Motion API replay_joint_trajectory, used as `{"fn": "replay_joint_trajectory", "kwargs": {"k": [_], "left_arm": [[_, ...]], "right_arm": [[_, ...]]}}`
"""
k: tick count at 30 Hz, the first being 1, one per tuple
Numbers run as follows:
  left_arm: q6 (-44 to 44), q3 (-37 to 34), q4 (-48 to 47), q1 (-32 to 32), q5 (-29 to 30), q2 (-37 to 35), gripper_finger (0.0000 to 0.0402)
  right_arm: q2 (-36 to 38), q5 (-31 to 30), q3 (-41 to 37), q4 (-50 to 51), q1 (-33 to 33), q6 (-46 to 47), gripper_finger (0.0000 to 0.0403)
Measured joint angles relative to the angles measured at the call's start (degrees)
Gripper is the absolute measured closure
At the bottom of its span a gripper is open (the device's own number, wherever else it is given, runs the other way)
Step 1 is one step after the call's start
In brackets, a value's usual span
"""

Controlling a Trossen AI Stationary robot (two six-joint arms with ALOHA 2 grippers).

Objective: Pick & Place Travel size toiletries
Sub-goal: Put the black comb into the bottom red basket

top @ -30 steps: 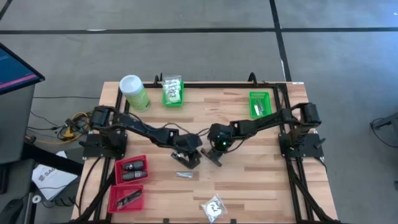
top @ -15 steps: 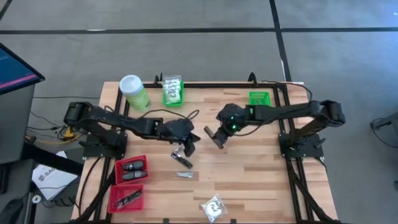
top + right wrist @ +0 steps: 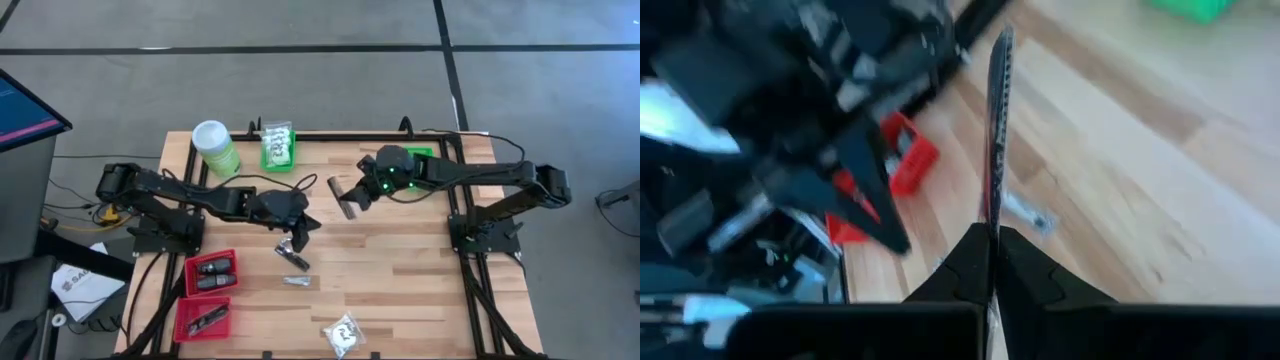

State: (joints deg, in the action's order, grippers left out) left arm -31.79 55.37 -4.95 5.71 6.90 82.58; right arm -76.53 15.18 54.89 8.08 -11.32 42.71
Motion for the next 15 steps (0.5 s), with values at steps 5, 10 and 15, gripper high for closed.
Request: {"fn": "replay_joint_trajectory", "kwargs": {"k": [5, 10, 15], "left_arm": [[-3.8, 0.1, 2.7, -1.3, -0.3, -2.5, 0.0401], [-4.9, 0.1, 6.9, -3.6, -0.4, -7.4, 0.0401], [-5.2, 0.2, 9.1, -5.2, -1.3, -13.6, 0.0401]], "right_arm": [[0.0, 0.9, 0.0, -9.1, 0.0, 2.1, 0.0403], [0.0, 1.3, 0.0, -19.8, 1.9, 3.8, 0.0403], [0.0, -0.2, 0.0, -22.3, 2.7, 4.7, 0.0403]]}}
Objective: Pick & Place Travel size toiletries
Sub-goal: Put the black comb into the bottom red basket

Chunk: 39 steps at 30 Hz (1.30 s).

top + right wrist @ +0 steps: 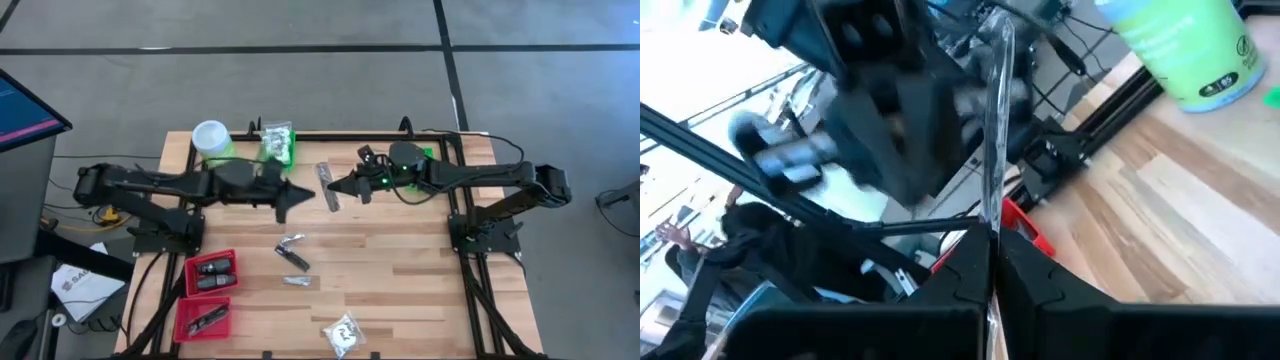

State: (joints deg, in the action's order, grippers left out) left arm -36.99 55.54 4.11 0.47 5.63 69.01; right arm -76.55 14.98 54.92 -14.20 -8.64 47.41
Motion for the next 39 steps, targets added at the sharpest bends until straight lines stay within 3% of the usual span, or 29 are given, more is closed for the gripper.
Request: {"fn": "replay_joint_trajectory", "kwargs": {"k": [7, 17, 22, 30, 39], "left_arm": [[-7.4, 0.0, 2.8, -2.7, -1.6, -3.0, 0.0376], [-12.0, 0.0, 7.1, -2.8, -5.0, -0.7, 0.0234], [-11.7, -0.1, 8.8, -2.8, -2.4, 1.3, 0.0197], [-11.5, 0.0, 16.1, -3.8, -0.6, 3.5, 0.0195], [-12.7, -0.1, 16.7, -4.6, -1.4, 6.0, 0.0238]], "right_arm": [[-0.7, -0.1, 0.0, -5.2, 1.2, 0.8, 0.0403], [-0.6, -1.6, 0.0, -11.3, 1.4, 3.5, 0.0403], [-0.6, -1.6, 0.0, -11.7, 1.5, 3.7, 0.0403], [-0.6, -1.6, 0.0, -11.3, 1.4, 4.7, 0.0403], [-0.6, -1.6, 0.0, -9.7, 1.4, 4.7, 0.0403]]}}
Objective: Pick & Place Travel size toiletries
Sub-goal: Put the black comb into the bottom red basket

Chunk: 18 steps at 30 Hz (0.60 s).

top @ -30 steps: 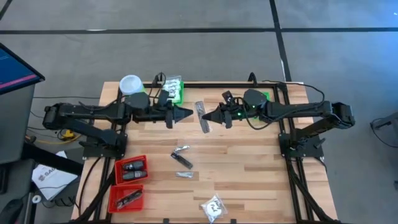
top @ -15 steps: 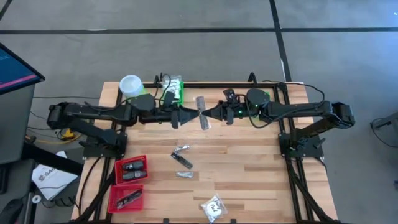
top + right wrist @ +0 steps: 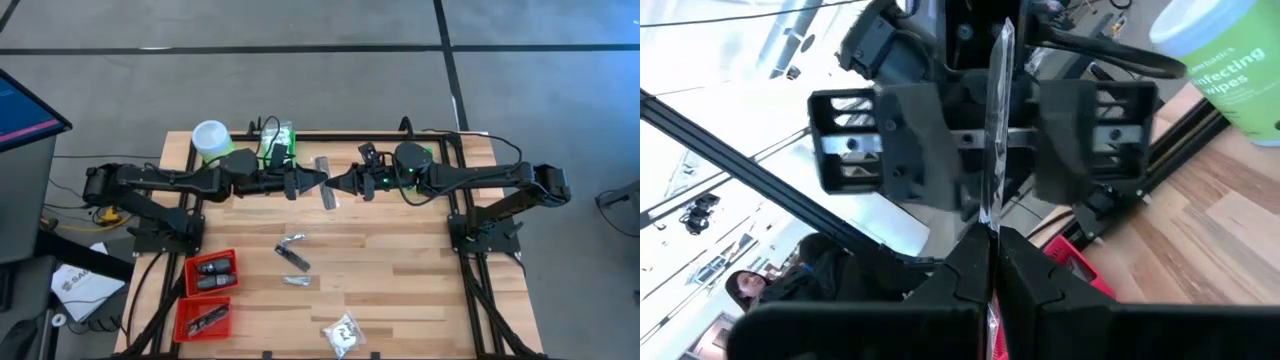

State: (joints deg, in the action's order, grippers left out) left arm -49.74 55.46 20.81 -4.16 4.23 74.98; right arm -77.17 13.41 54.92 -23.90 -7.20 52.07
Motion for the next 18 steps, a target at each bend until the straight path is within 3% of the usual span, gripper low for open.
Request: {"fn": "replay_joint_trajectory", "kwargs": {"k": [4, 9, 14, 18], "left_arm": [[1.0, 0.0, 0.3, 0.0, 0.0, -0.1, 0.0289], [1.3, 0.0, 0.6, 0.0, -0.1, -0.6, 0.0386], [1.4, 0.0, 0.5, 0.0, -1.0, -0.6, 0.0395], [1.4, 0.0, 0.3, 0.2, -3.5, -0.9, 0.0396]], "right_arm": [[0.0, 0.0, 0.0, 0.3, 0.0, -0.1, 0.0403], [0.0, 0.1, 0.0, 0.4, -0.2, -0.4, 0.039], [0.0, 3.5, 0.0, 0.2, -0.4, -1.0, 0.0354], [0.6, 6.6, 0.0, 0.1, -0.1, -0.3, 0.03]]}}
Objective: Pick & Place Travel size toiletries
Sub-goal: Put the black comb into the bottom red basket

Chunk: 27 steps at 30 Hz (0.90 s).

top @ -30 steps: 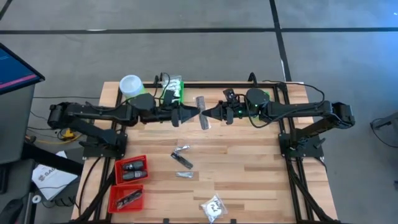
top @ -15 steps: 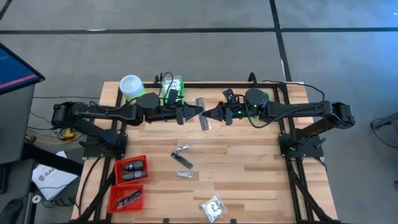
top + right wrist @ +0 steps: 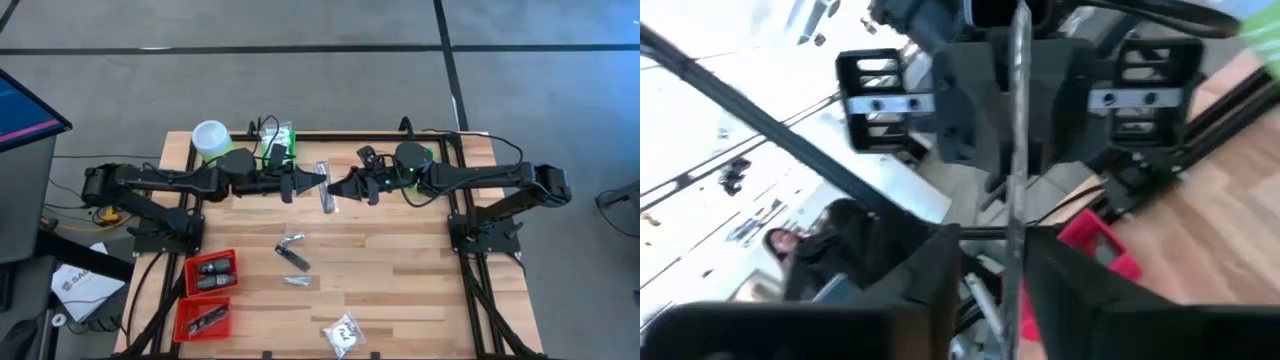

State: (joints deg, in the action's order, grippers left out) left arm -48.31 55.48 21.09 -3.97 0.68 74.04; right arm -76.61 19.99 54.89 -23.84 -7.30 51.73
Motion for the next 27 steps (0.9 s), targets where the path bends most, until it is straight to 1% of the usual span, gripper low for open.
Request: {"fn": "replay_joint_trajectory", "kwargs": {"k": [3, 7, 10, 13, 17, 20, 22, 27], "left_arm": [[0.2, 0.1, -3.1, 0.8, -0.9, -2.1, 0.0397], [3.2, 0.0, -15.8, 2.9, -0.9, -6.9, 0.0397], [3.7, 0.0, -27.5, 5.3, -0.8, -11.8, 0.0397], [1.0, 0.0, -39.7, 9.5, -0.5, -15.7, 0.0397], [-5.4, 0.0, -53.8, 19.5, 2.1, -18.4, 0.0398], [-11.3, 0.0, -59.9, 27.6, 3.6, -18.2, 0.0398], [-16.8, 0.0, -63.2, 32.7, 4.8, -17.6, 0.0398], [-29.6, 0.0, -68.5, 43.9, 5.5, -14.5, 0.0398]], "right_arm": [[0.8, 2.1, 0.0, -0.1, 0.6, 1.5, 0.0246], [2.6, 5.0, 0.0, 0.1, 1.7, 3.0, 0.0178], [4.1, 5.5, 0.0, 0.2, 3.1, 4.3, 0.0149], [5.8, 5.5, 0.0, 0.2, 4.9, 4.0, 0.0139], [7.1, 5.5, 0.0, 0.8, 8.0, 3.0, 0.0138], [7.0, 5.5, 0.0, 1.8, 10.8, 2.5, 0.0138], [7.0, 5.2, 0.0, 2.3, 13.0, 2.3, 0.0138], [7.0, 0.6, 0.0, 6.8, 18.8, -1.1, 0.0138]]}}
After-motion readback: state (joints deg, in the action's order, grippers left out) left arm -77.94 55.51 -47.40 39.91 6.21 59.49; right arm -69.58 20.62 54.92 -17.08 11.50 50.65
